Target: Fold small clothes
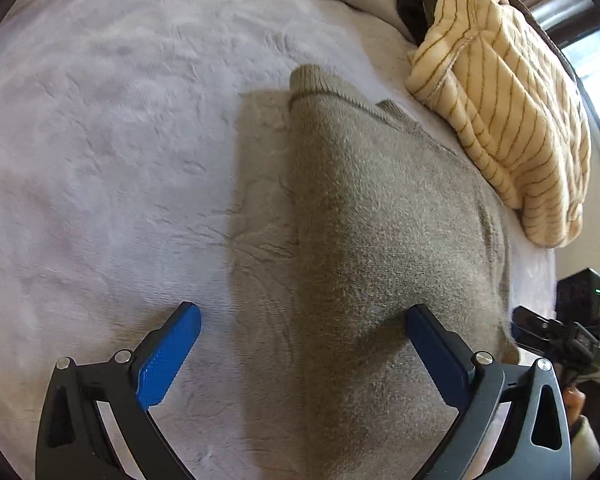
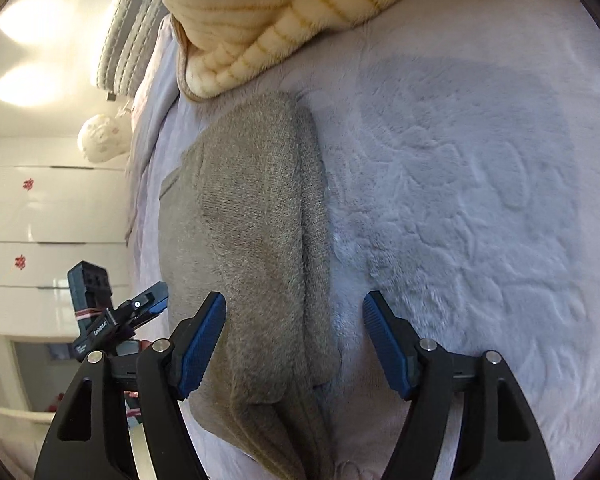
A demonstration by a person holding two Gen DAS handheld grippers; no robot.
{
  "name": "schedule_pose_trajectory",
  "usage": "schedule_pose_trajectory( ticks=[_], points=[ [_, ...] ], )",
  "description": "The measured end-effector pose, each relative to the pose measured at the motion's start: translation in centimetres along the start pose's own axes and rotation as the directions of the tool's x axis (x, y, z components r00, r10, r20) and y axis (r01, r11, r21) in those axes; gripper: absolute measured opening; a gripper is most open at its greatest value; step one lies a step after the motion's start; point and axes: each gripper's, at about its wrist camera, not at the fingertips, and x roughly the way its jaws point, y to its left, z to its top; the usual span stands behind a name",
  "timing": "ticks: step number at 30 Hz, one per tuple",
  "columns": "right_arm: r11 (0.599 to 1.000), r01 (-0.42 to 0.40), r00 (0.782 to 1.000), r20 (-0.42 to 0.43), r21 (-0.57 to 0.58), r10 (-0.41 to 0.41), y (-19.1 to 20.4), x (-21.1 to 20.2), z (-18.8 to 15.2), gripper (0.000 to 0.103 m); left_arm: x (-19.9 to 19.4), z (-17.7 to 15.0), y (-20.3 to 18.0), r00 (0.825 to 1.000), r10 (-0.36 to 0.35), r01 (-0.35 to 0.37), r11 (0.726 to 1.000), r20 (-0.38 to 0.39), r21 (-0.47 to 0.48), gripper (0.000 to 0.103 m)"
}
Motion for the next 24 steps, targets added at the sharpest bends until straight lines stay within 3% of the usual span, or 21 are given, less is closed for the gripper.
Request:
schedule_pose_trajectory(
  ticks=[7, 10, 13, 15, 16, 17, 21, 23, 24],
  points=[
    [0.987, -0.153, 0.984, -0.095, -0.042, 0.149, 1.8, 3.0, 2.3, 0.076, 2.4, 0.5, -3.6, 0.991, -0.121, 0.125, 0.989, -0.060, 0.083, 0.103],
    [0.986, -0.137, 0.985, -0.117, -0.095, 0.125, 2.9, 5.0, 2.8, 0.076, 3.8, 0.5, -5.2, 0.994, -0.088, 0.096, 0.987, -0.066, 0.130, 0.103],
    [0.985, -0.146, 0.984, -0.116, -0.088, 0.135, 2.7, 5.9, 2.9, 0.076, 4.4, 0.4, -4.7, 0.991, -0.115, 0.123, 0.986, -0.072, 0.113, 0.103],
    [0.986, -0.144, 0.984, -0.116, -0.084, 0.134, 2.9, 6.0, 2.8, 0.070, 4.4, 0.5, -4.4, 0.987, -0.136, 0.144, 0.984, -0.084, 0.105, 0.103],
    [0.987, -0.131, 0.985, -0.122, -0.088, 0.120, 2.9, 6.1, 2.6, 0.052, 4.4, 0.5, -4.5, 0.987, -0.136, 0.144, 0.984, -0.085, 0.106, 0.103],
    [0.989, -0.124, 0.985, -0.131, -0.082, 0.112, 3.0, 6.3, 2.4, 0.038, 4.3, 0.5, -4.6, 0.987, -0.134, 0.143, 0.984, -0.084, 0.110, 0.099],
    [0.981, -0.190, 0.978, -0.095, -0.051, 0.184, 3.8, 5.3, 1.9, 0.031, 2.6, -0.1, -5.1, 0.991, -0.131, 0.135, 0.980, -0.037, 0.145, 0.071],
    [0.967, -0.254, 0.964, -0.081, -0.019, 0.251, 4.5, 4.7, 1.3, 0.031, 1.5, -0.4, -5.2, 0.988, -0.151, 0.152, 0.977, -0.020, 0.151, 0.051],
    [0.964, -0.264, 0.962, -0.079, -0.015, 0.262, 4.8, 4.6, 1.0, 0.031, 1.0, -0.4, -5.0, 0.986, -0.165, 0.165, 0.975, -0.017, 0.147, 0.049]
  ],
)
